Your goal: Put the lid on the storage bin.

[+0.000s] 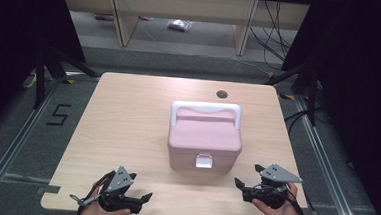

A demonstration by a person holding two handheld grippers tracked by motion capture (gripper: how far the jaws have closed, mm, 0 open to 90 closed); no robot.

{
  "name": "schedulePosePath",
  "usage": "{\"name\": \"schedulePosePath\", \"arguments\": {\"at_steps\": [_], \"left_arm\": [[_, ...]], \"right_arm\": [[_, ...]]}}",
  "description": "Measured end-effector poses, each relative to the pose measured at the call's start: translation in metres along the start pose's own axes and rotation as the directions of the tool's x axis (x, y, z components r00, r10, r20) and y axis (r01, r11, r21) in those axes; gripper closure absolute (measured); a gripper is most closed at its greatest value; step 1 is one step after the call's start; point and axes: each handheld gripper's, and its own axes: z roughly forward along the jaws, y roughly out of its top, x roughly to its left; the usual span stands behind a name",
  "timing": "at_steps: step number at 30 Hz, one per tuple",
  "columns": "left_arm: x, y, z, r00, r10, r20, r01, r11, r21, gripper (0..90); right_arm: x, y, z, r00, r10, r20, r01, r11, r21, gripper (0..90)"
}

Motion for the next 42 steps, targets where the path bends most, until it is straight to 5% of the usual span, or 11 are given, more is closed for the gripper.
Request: {"name": "schedulePosePath", "arguments": {"at_steps": [15,19,20,21,23,25,33,34,35,36,42], "left_arm": [[-0.006,-0.002,0.002,0.9999,-0.005,0.01,0.005,1.0,0.001,16.3],[-0.007,-0.003,0.002,0.9999,0.008,0.01,-0.008,0.9999,0.011,16.3],[-0.007,-0.003,0.004,1.0,0.005,0.007,-0.005,1.0,0.004,16.3],[-0.007,-0.003,0.002,0.9997,0.019,0.016,-0.019,0.9997,0.017,16.3],[-0.008,-0.004,0.004,0.9997,0.019,0.013,-0.019,0.9997,0.015,16.3],[-0.01,-0.004,0.004,0.9996,0.02,0.02,-0.02,0.9995,0.023,16.3],[-0.01,-0.005,0.006,0.9997,0.018,0.018,-0.018,0.9995,0.027,16.3],[-0.009,-0.005,0.006,0.9994,0.027,0.021,-0.028,0.9992,0.029,16.3],[-0.009,-0.005,0.006,0.9995,0.024,0.018,-0.024,0.9993,0.03,16.3],[-0.009,-0.005,0.006,0.9995,0.024,0.022,-0.025,0.9992,0.032,16.3],[-0.007,-0.007,0.009,0.9993,0.032,0.017,-0.033,0.9986,0.041,16.3]], "right_arm": [[0.012,-0.025,0.001,0.9985,-0.047,-0.029,0.049,0.994,0.097,16.2],[0.015,-0.03,0.0,0.9989,-0.033,-0.035,0.036,0.993,0.113,16.3],[0.019,-0.032,-0.002,0.9996,0.008,-0.026,-0.004,0.991,0.131,16.3],[0.017,-0.032,-0.001,0.9989,-0.032,-0.036,0.036,0.992,0.125,16.3],[0.02,-0.035,-0.002,0.9993,-0.007,-0.037,0.012,0.991,0.13,16.3],[0.019,-0.036,-0.003,0.9981,-0.045,-0.041,0.05,0.991,0.122,16.2],[0.029,-0.044,-0.003,0.9987,-0.021,-0.048,0.029,0.984,0.174,16.2],[0.027,-0.044,-0.002,0.9965,-0.065,-0.053,0.073,0.984,0.164,16.2],[0.031,-0.045,-0.003,0.9981,-0.021,-0.058,0.032,0.982,0.186,16.2],[0.03,-0.045,-0.002,0.997,-0.056,-0.054,0.065,0.983,0.173,16.2],[0.029,-0.048,0.0,0.9943,-0.092,-0.055,0.1,0.977,0.187,16.2]]}}
